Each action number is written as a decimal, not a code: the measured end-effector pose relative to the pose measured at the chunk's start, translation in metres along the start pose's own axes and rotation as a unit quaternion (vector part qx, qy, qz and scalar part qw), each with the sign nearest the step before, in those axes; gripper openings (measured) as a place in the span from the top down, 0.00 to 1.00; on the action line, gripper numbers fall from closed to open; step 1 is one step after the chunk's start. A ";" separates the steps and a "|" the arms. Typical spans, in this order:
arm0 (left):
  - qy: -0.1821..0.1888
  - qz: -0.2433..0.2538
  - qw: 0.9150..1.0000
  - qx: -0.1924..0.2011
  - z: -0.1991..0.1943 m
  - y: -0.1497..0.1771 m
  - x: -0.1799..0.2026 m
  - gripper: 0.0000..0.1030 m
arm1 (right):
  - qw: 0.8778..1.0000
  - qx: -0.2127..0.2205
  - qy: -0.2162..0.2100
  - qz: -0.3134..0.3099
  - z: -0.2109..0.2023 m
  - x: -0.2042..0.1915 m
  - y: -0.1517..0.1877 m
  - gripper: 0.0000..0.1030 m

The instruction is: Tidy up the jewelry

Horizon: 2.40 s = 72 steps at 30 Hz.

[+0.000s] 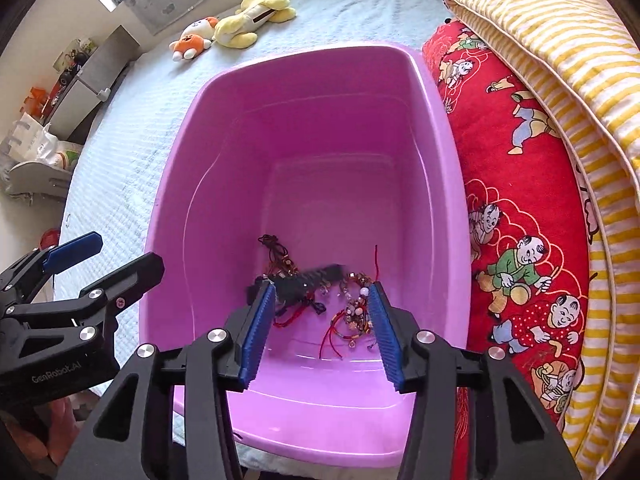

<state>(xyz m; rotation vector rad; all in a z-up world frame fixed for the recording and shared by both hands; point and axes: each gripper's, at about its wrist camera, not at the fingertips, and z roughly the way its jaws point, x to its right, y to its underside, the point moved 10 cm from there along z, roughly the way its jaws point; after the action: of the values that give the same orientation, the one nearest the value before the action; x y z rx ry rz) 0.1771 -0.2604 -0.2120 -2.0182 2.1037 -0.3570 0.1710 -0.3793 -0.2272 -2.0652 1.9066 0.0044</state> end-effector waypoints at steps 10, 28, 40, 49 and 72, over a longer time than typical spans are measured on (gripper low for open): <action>-0.016 -0.003 1.000 -0.025 -0.021 0.009 -0.009 0.09 | 1.000 -0.014 0.018 0.015 -0.030 -0.010 -0.004 0.44; -0.044 -0.004 0.998 -0.047 -0.055 0.016 -0.022 0.09 | 0.996 -0.029 0.075 0.026 -0.077 -0.021 0.016 0.39; -0.049 0.007 0.998 -0.050 -0.061 0.017 -0.022 0.09 | 0.995 -0.030 0.085 0.033 -0.085 -0.022 0.017 0.39; -0.044 0.009 0.998 -0.049 -0.063 0.018 -0.022 0.09 | 0.995 -0.031 0.084 0.034 -0.086 -0.024 0.017 0.39; -0.041 0.010 0.998 -0.047 -0.068 0.019 -0.018 0.09 | 0.995 -0.030 0.085 0.032 -0.088 -0.025 0.019 0.39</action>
<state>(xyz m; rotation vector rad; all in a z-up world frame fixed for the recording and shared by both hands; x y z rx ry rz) 0.1384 -0.2391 -0.1537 -2.0239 2.1279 -0.1720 0.1309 -0.3771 -0.1425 -2.1037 2.0964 -0.1034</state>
